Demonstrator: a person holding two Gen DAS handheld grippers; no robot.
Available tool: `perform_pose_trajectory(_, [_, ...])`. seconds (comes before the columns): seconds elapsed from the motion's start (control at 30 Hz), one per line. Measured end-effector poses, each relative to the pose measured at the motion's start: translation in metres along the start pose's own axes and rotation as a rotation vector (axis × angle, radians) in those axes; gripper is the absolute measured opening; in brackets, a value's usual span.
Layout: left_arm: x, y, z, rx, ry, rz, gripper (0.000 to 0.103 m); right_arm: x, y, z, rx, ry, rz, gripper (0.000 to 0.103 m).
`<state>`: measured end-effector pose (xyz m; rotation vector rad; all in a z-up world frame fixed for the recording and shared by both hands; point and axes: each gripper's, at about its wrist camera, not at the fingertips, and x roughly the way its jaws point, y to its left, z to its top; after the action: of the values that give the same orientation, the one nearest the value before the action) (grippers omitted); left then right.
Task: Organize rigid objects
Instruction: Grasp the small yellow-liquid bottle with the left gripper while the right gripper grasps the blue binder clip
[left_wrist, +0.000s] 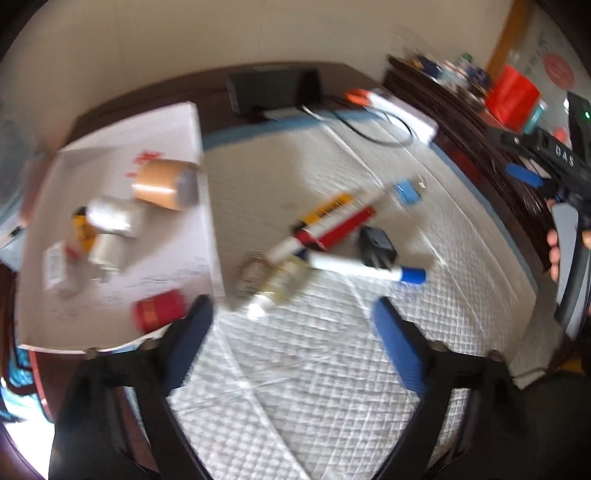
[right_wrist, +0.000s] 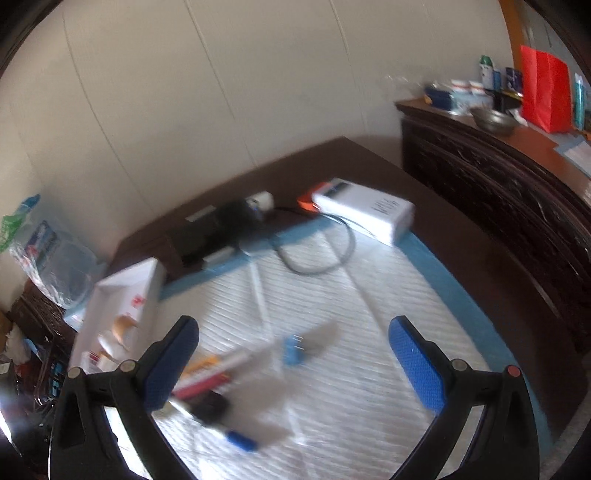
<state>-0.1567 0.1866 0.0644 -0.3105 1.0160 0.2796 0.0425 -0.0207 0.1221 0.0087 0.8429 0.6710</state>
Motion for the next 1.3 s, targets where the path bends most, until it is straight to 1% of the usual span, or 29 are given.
perform_pose_trajectory(0.07, [0.014, -0.006, 0.004, 0.018, 0.015, 0.007, 0.076, 0.006, -0.013, 0.0, 0.014, 0.031, -0.008, 0.103])
perform_pose_trajectory(0.13, [0.025, -0.007, 0.008, 0.027, 0.027, 0.012, 0.076, 0.011, -0.024, 0.0, 0.027, 0.061, -0.002, 0.103])
perform_pose_trajectory(0.23, [0.044, -0.007, 0.014, 0.017, 0.068, 0.024, 0.076, 0.014, -0.032, 0.0, 0.024, 0.073, 0.006, 0.103])
perform_pose_trajectory(0.3, [0.056, -0.005, 0.016, -0.003, 0.109, 0.009, 0.076, 0.018, -0.037, 0.002, 0.026, 0.083, 0.013, 0.103])
perform_pose_trajectory(0.33, [0.057, -0.006, 0.017, -0.002, 0.11, 0.005, 0.076, 0.02, -0.041, 0.002, 0.032, 0.09, 0.019, 0.103])
perform_pose_trajectory(0.43, [0.061, -0.016, 0.02, 0.009, 0.153, -0.069, 0.076, 0.027, -0.046, 0.006, 0.037, 0.102, 0.032, 0.103])
perform_pose_trajectory(0.47, [0.061, -0.022, 0.019, 0.03, 0.156, -0.07, 0.072, 0.03, -0.047, 0.007, 0.036, 0.105, 0.034, 0.103])
perform_pose_trajectory(0.53, [0.063, -0.029, 0.018, 0.047, 0.167, -0.031, 0.066, 0.038, -0.048, 0.007, 0.023, 0.119, 0.054, 0.103])
perform_pose_trajectory(0.6, [0.066, -0.025, 0.017, 0.009, 0.179, 0.0, 0.057, 0.048, -0.043, 0.005, -0.017, 0.151, 0.087, 0.103])
perform_pose_trajectory(0.63, [0.066, -0.021, 0.016, -0.013, 0.182, 0.003, 0.051, 0.056, -0.037, 0.001, -0.066, 0.179, 0.095, 0.103])
perform_pose_trajectory(0.67, [0.065, -0.019, 0.015, -0.029, 0.174, 0.011, 0.047, 0.062, -0.031, -0.003, -0.113, 0.197, 0.088, 0.103])
perform_pose_trajectory(0.73, [0.065, -0.019, 0.013, -0.037, 0.173, 0.02, 0.047, 0.072, -0.017, -0.015, -0.226, 0.219, 0.091, 0.103])
perform_pose_trajectory(0.77, [0.064, -0.02, 0.012, -0.036, 0.171, 0.024, 0.047, 0.075, -0.012, -0.02, -0.262, 0.225, 0.095, 0.102])
perform_pose_trajectory(0.8, [0.064, -0.022, 0.011, -0.034, 0.169, 0.027, 0.047, 0.079, -0.006, -0.025, -0.292, 0.233, 0.106, 0.098])
perform_pose_trajectory(0.87, [0.065, -0.027, 0.01, -0.023, 0.163, 0.038, 0.047, 0.088, 0.002, -0.03, -0.32, 0.255, 0.132, 0.095])
perform_pose_trajectory(0.9, [0.065, -0.029, 0.01, -0.014, 0.16, 0.046, 0.047, 0.093, 0.005, -0.03, -0.331, 0.257, 0.136, 0.09])
perform_pose_trajectory(0.93, [0.066, -0.03, 0.01, -0.005, 0.157, 0.055, 0.043, 0.1, 0.009, -0.03, -0.35, 0.258, 0.131, 0.085])
perform_pose_trajectory(0.97, [0.066, -0.032, 0.01, 0.005, 0.151, 0.072, 0.033, 0.104, 0.011, -0.029, -0.361, 0.263, 0.125, 0.076])
perform_pose_trajectory(1.0, [0.066, -0.033, 0.009, 0.01, 0.144, 0.089, 0.028, 0.111, 0.014, -0.03, -0.376, 0.275, 0.118, 0.073])
perform_pose_trajectory(1.03, [0.065, -0.031, 0.009, 0.01, 0.141, 0.091, 0.02, 0.115, 0.016, -0.031, -0.386, 0.283, 0.119, 0.071])
perform_pose_trajectory(1.07, [0.064, -0.029, 0.008, -0.001, 0.136, 0.084, 0.019, 0.117, 0.018, -0.033, -0.41, 0.28, 0.112, 0.068])
perform_pose_trajectory(1.13, [0.063, -0.026, 0.007, -0.025, 0.128, 0.069, 0.019, 0.116, 0.025, -0.037, -0.487, 0.26, 0.089, 0.057])
perform_pose_trajectory(1.2, [0.061, -0.026, 0.004, -0.039, 0.121, 0.07, 0.019, 0.113, 0.029, -0.04, -0.542, 0.24, 0.094, 0.03])
perform_pose_trajectory(1.23, [0.059, -0.025, 0.002, -0.045, 0.117, 0.073, 0.019, 0.11, 0.03, -0.04, -0.548, 0.236, 0.128, 0.022])
perform_pose_trajectory(1.3, [0.054, -0.024, 0.001, -0.058, 0.103, 0.075, 0.019, 0.105, 0.028, -0.037, -0.535, 0.232, 0.143, 0.019])
